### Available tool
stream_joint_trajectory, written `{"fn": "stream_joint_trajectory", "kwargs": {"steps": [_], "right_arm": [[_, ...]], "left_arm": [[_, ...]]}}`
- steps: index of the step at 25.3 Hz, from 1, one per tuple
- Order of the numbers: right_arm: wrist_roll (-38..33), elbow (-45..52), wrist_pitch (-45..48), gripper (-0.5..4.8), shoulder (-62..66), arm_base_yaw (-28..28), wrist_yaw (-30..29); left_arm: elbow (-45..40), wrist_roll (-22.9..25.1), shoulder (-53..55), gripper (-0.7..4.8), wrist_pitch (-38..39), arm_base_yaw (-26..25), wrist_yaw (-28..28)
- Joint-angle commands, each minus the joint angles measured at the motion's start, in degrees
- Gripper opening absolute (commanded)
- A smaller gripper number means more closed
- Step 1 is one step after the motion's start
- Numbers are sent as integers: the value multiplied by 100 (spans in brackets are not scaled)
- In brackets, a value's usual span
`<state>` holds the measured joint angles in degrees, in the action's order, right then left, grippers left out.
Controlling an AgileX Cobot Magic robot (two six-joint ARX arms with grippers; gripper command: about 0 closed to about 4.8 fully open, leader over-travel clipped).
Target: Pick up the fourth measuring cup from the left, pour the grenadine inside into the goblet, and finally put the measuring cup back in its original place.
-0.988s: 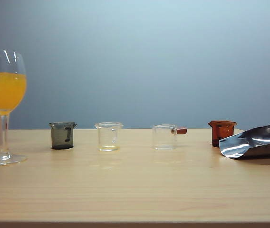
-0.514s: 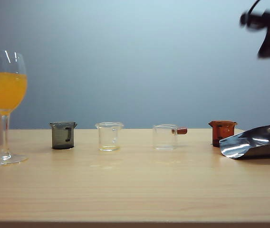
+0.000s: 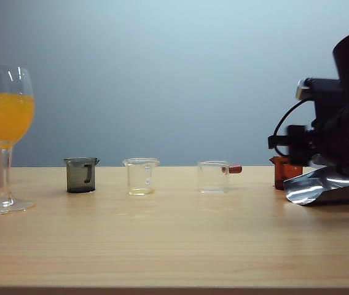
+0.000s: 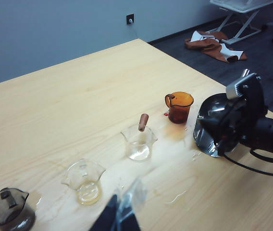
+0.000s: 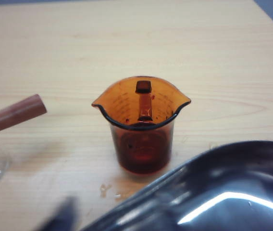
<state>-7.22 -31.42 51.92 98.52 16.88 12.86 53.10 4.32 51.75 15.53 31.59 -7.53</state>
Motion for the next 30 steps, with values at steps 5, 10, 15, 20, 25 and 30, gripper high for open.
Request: {"fn": "stream_joint_trajectory", "kwargs": {"steps": [5, 10, 15, 20, 25, 30], "right_arm": [[623, -894, 188, 479, 837, -15, 157], [629, -1504, 173, 479, 1471, -22, 380], [732, -2114, 15, 479, 1915, -46, 415], [730, -2422, -295, 479, 2079, -188, 380], [726, -2420, -678, 479, 2105, -302, 225], [726, -2422, -629, 254, 2131, -306, -15]], "left_arm": [[15, 42, 111, -5, 28, -13, -20], [15, 44, 116, -5, 39, -13, -17], [15, 44, 116, -5, 90, -13, -15], [15, 343, 116, -5, 310, -13, -2], [15, 382, 118, -5, 328, -13, -2], [15, 387, 116, -5, 389, -13, -2]]}}
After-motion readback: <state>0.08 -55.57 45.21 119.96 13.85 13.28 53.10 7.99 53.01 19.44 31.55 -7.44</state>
